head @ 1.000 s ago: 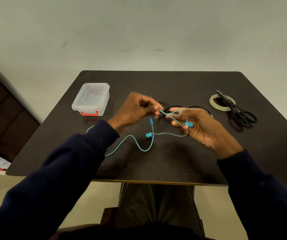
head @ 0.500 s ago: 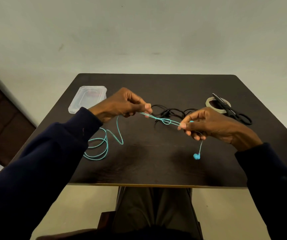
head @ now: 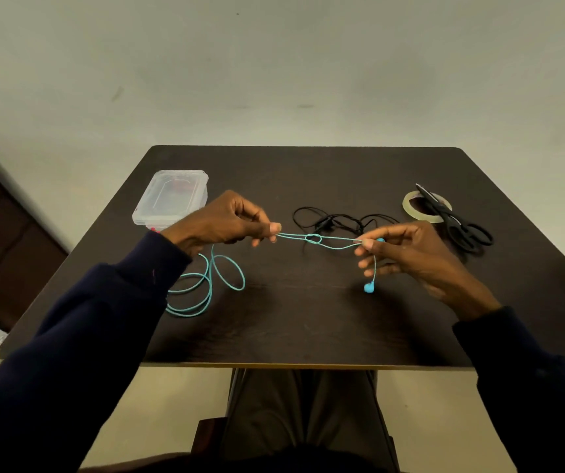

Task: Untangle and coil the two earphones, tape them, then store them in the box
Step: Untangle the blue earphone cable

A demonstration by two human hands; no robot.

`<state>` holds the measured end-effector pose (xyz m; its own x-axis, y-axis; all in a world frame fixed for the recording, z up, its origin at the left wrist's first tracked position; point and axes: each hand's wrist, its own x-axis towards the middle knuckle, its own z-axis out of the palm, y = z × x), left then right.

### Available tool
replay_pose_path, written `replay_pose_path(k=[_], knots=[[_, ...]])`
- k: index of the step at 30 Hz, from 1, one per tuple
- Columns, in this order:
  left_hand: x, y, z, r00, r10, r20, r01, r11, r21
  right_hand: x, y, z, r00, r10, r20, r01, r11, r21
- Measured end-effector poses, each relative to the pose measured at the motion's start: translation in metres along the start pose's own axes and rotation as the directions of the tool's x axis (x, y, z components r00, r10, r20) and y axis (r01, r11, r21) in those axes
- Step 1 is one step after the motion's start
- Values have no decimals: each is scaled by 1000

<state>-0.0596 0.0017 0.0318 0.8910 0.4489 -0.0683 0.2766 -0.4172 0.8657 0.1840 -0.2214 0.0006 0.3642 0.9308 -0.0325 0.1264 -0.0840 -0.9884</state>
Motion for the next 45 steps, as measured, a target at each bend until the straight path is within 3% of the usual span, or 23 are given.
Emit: replay_pose_path(k=[8,12,15,27,30,33,35,38,42,45], knots=[[-12,-22,19,1000,-7,-18,8,999,49,-1,18,9,994,-54,-96,44,993,-105],[-5,-29,28,1000,-27,-11,29,979,203,5,18,15,976,-184,-112,128,913,-389],[2,-31,37,998,-25,-59,40,962,272,8,17,18,968,-225,-114,145,866,-478],[20,-29,94,987,115,-110,-85,966,242,9,18,33,969,-222,-111,96,746,-659],[20,-34,98,980,142,-138,-108,967,229,7,16,44,961,-272,-53,167,721,-672],[18,-38,101,967,140,-214,-112,984,137,5,18,63,977,-210,25,170,710,-683],[17,-37,102,944,146,-297,-146,989,20,5,22,70,985,-172,7,136,752,-645],[13,-32,103,897,186,-402,-239,967,-85,4,21,73,970,-236,-55,162,799,-579],[11,-29,103,833,266,-484,-325,945,-38,3,7,68,969,-217,-120,161,919,-360],[11,-28,101,788,323,-524,-364,931,26,6,3,64,971,-190,-142,145,949,-279]])
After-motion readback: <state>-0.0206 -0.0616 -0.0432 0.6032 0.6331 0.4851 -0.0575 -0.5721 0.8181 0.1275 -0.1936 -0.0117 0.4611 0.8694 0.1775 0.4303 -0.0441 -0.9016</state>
